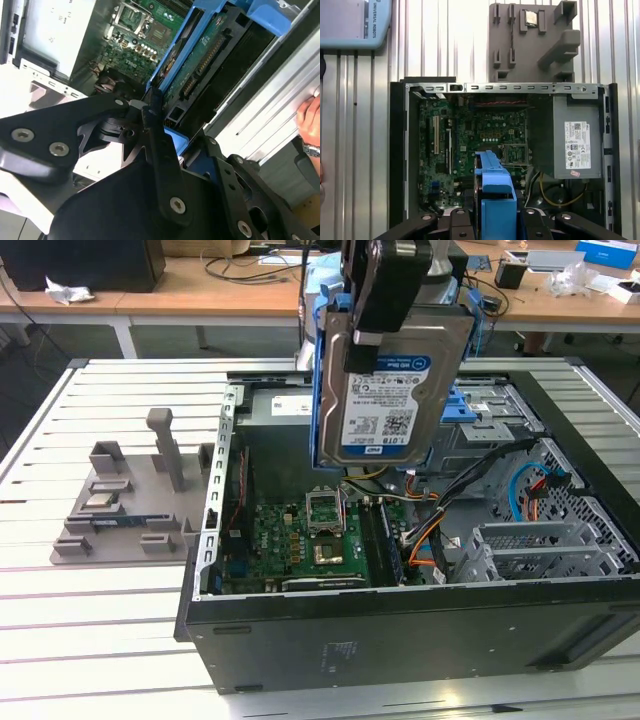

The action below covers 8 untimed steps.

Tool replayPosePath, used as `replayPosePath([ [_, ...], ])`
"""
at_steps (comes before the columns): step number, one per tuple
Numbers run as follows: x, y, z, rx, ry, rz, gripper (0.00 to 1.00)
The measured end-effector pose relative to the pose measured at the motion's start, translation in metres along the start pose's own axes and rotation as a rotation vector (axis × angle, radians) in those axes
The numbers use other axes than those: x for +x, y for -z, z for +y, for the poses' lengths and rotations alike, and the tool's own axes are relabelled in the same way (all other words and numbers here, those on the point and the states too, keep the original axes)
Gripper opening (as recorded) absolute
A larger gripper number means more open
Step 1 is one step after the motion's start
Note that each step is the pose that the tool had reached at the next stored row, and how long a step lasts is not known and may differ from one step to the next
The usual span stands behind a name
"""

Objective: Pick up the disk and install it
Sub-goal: 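Pick up the disk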

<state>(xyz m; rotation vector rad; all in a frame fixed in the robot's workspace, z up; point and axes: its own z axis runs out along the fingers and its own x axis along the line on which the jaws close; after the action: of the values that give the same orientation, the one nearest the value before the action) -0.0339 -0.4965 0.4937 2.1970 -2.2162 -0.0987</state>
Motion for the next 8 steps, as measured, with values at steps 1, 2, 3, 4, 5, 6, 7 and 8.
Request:
replayPosePath([
  [1, 0.0041, 0.0002, -0.0004, -0.0001, 0.0, -0.002, 0.37],
  [2, 0.0078, 0.0003, -0.0008, -0.0001, 0.0, -0.0039, 0.37],
  [3, 0.0123, 0.0005, -0.0014, -0.0001, 0.0, -0.0059, 0.37],
  [4, 0.0151, 0.0006, -0.0019, -0.0001, 0.0, -0.0069, 0.37],
  [5, 0.0189, 0.0007, -0.0026, -0.0001, 0.0, -0.0076, 0.37],
  [6, 0.0239, 0.0009, -0.0036, -0.0002, 0.0, -0.0078, 0.37],
  [7, 0.0259, 0.001, -0.0041, -0.0002, 0.0, -0.0078, 0.37],
  [8, 0.0277, 0.0011, -0.0046, -0.0001, 0.0, -0.0078, 0.37],
])
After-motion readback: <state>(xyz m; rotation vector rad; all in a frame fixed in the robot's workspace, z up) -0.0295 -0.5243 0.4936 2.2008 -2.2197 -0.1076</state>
